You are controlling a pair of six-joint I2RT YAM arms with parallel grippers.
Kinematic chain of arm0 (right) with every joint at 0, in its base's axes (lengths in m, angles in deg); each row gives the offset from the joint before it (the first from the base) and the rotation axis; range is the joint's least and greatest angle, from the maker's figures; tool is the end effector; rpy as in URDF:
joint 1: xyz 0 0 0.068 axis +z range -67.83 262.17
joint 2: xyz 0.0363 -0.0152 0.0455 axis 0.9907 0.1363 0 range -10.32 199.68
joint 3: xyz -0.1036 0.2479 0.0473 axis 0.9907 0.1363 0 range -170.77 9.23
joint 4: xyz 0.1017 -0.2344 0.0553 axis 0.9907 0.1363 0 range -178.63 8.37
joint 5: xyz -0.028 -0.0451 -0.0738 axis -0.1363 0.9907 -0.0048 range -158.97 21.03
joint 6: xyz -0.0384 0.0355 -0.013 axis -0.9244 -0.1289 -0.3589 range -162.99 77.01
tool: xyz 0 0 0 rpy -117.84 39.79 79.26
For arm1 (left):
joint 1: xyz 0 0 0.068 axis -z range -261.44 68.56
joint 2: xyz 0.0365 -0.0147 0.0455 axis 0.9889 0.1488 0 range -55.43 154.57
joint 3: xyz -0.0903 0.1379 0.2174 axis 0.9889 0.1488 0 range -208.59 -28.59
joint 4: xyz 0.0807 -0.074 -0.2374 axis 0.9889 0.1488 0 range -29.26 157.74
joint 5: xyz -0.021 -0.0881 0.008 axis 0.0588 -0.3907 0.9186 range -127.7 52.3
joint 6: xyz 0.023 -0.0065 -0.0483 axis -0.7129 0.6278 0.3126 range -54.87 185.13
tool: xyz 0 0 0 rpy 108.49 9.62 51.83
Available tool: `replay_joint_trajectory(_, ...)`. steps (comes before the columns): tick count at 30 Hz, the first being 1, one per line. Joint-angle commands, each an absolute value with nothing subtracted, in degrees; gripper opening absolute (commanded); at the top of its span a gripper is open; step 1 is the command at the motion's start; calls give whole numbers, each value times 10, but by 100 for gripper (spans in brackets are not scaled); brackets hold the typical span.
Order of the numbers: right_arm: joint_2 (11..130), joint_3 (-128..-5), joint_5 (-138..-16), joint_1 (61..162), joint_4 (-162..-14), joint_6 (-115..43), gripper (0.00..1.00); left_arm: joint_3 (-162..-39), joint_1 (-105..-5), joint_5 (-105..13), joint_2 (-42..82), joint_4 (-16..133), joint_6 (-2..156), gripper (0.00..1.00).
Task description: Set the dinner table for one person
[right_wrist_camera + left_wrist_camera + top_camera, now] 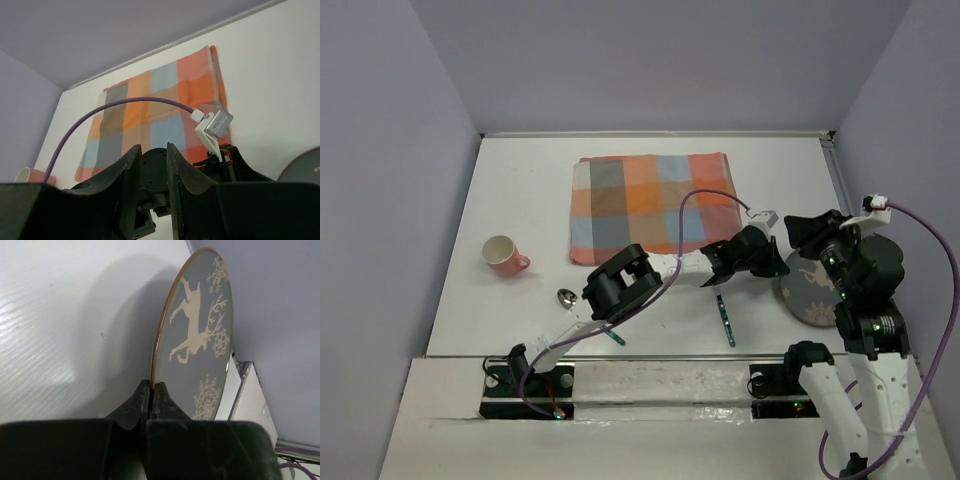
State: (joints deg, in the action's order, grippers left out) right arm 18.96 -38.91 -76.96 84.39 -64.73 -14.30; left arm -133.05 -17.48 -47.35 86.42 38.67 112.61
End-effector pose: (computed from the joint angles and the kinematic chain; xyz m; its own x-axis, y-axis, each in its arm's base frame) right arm 0.1107 0.0092 0.3690 -0.1620 0.4695 -0.8679 -0.1128 0.8650 0.4890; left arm 0.2422 -0.5092 0.1467 -0.7835 -0.0515 -0.6192 0.5612 0.3691 -0.7408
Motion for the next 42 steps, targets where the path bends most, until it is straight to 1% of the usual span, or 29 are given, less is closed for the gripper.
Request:
replay_joint_trajectory(1, 194, -384, -786, 840, -683, -142, 33, -1313, -168, -462, 866, 410, 1076, 0)
replay_joint_trajectory(6, 190, -393, -761, 840, -686, -141, 34, -1245, -173, -476, 798, 341, 1078, 0)
replay_joint_trajectory(10, 201, -403, -779, 840, -689, -135, 36, -1190, -191, -484, 706, 267, 1089, 0)
replay_joint_trajectory(15, 198, -417, -783, 840, -688, -136, 39, -1110, -225, -508, 632, 196, 1122, 0)
replay_joint_trajectory(18, 203, -422, -788, 840, -687, -142, 45, -1052, -245, -527, 582, 127, 1156, 0)
replay_joint_trajectory(21, 213, -420, -795, 840, -688, -144, 49, -1018, -268, -542, 555, 83, 1177, 0)
replay_joint_trajectory(22, 216, -418, -802, 840, -688, -146, 54, -1010, -271, -545, 537, 72, 1178, 0)
replay_joint_trajectory(25, 225, -415, -812, 840, -689, -149, 59, -977, -288, -560, 512, 39, 1191, 0)
replay_joint_trajectory(26, 229, -414, -814, 840, -689, -150, 65, -963, -292, -563, 497, 17, 1205, 0)
replay_joint_trajectory(27, 231, -416, -817, 840, -689, -156, 68, -955, -298, -571, 490, 5, 1213, 0)
replay_joint_trajectory(28, 234, -418, -820, 840, -687, -159, 73, -945, -312, -576, 474, -19, 1221, 0)
replay_joint_trajectory(30, 233, -420, -822, 840, -684, -165, 79, -909, -327, -584, 453, -44, 1234, 0)
replay_joint_trajectory(31, 233, -418, -822, 840, -685, -168, 84, -892, -334, -585, 440, -67, 1246, 0)
replay_joint_trajectory(32, 234, -410, -826, 840, -686, -168, 86, -858, -354, -584, 414, -75, 1252, 0)
replay_joint_trajectory(35, 252, -400, -857, 840, -693, -169, 90, -812, -385, -585, 355, -81, 1259, 0)
replay_joint_trajectory(42, 299, -361, -937, 840, -758, -148, 91, -650, -488, -563, 189, -17, 1234, 0)
